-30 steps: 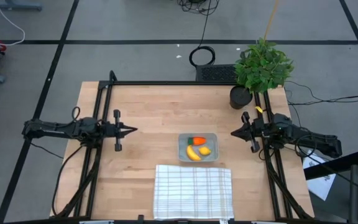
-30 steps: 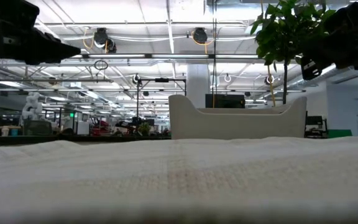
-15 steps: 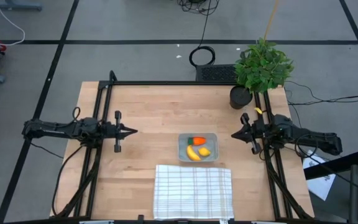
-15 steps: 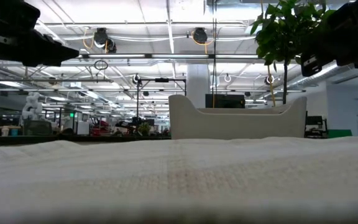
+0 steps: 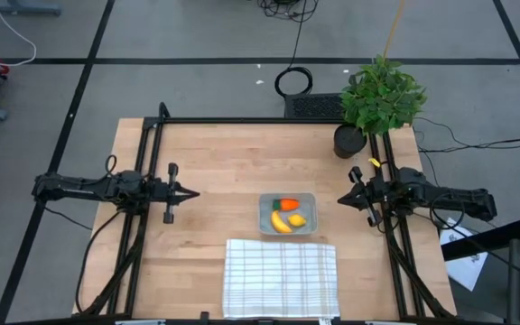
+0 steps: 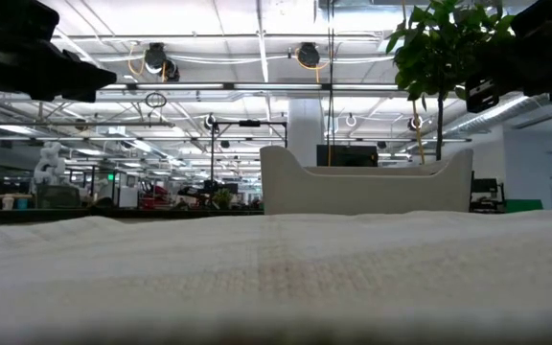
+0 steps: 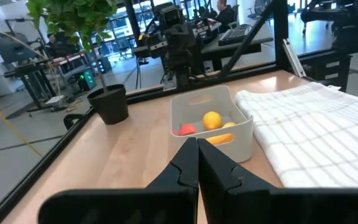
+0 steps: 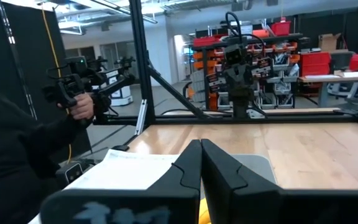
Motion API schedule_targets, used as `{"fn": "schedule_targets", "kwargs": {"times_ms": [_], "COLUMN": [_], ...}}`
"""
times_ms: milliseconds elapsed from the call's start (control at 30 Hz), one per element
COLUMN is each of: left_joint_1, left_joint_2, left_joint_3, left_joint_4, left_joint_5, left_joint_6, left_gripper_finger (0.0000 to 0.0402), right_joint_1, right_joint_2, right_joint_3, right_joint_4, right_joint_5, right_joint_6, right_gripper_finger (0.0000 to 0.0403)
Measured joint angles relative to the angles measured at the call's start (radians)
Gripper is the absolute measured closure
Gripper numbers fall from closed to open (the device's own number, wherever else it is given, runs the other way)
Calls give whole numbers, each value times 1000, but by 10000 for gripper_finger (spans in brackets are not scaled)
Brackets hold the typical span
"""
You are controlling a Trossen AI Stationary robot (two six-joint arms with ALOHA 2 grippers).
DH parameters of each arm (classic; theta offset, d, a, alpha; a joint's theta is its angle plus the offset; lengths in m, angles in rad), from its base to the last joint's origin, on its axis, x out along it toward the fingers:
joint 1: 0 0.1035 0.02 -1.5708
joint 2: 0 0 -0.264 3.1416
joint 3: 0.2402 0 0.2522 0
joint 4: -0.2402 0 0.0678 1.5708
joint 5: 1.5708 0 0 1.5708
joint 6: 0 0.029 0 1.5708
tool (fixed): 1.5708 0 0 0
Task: Pick and placing Produce into tupperware
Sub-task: Return to Home Position
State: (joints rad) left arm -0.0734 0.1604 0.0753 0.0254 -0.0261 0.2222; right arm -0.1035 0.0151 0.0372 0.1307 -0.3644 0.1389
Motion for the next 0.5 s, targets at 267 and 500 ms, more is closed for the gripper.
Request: {"fn": "schedule_targets", "kwargs": {"times_ms": [267,500], "left_joint_1": [0,0], "left_joint_2": [0,0], "left_joint_3": [0,0], "left_joint_4": [-9,-34], "left_joint_5": [-41,-39], "left_joint_6": [4,4], "left_gripper_finger": [401,401], "right_joint_1": [1,1], "right_joint_2": [0,0], "right_joint_3": [4,15], "right_joint_4": [16,-16], "right_joint_5": [1,1], "right_joint_6": [3,6], "right_gripper_finger": [403,403]}}
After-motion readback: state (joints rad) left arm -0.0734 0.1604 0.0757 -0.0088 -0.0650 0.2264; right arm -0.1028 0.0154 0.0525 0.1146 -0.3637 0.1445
